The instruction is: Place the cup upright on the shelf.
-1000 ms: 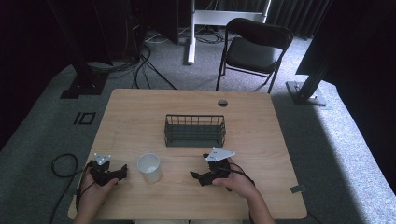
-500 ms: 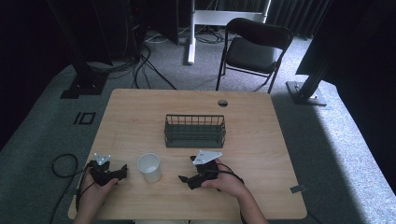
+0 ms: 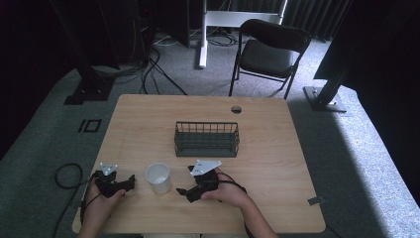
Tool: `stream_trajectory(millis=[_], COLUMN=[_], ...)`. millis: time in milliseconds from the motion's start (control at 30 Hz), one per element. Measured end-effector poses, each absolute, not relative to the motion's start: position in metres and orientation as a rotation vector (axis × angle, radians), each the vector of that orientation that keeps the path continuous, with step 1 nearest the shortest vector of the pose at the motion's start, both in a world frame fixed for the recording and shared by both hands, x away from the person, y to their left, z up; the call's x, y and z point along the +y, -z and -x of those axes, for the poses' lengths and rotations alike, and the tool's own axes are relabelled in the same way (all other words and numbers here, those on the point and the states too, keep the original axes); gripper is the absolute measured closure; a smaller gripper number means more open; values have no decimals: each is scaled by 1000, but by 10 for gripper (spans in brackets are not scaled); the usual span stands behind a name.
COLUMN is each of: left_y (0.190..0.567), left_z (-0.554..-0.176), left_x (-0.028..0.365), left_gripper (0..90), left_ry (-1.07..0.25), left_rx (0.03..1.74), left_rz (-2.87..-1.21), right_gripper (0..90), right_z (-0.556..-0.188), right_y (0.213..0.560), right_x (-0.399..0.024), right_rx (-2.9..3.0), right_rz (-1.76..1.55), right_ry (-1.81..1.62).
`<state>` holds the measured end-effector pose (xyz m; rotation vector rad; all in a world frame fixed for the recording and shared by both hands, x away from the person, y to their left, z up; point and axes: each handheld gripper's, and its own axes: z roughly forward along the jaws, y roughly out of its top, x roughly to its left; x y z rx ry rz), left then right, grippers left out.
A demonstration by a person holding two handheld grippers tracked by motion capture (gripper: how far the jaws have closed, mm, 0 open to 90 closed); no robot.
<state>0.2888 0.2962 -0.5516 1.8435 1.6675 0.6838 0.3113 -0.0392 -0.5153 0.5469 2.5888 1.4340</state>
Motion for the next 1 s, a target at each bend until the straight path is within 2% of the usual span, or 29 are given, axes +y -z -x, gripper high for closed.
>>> stream_trajectory(millis=[1000], left_y=[552], left_z=[-289], left_x=[296], left_gripper=[72], left_ry=[-684], left_rx=[1667], left_rz=[-1844], right_gripper=[109], right_z=[-312], right_y=[521], right_x=[18], right_rx=[2576], right_rz=[-472], right_ry=[-1529])
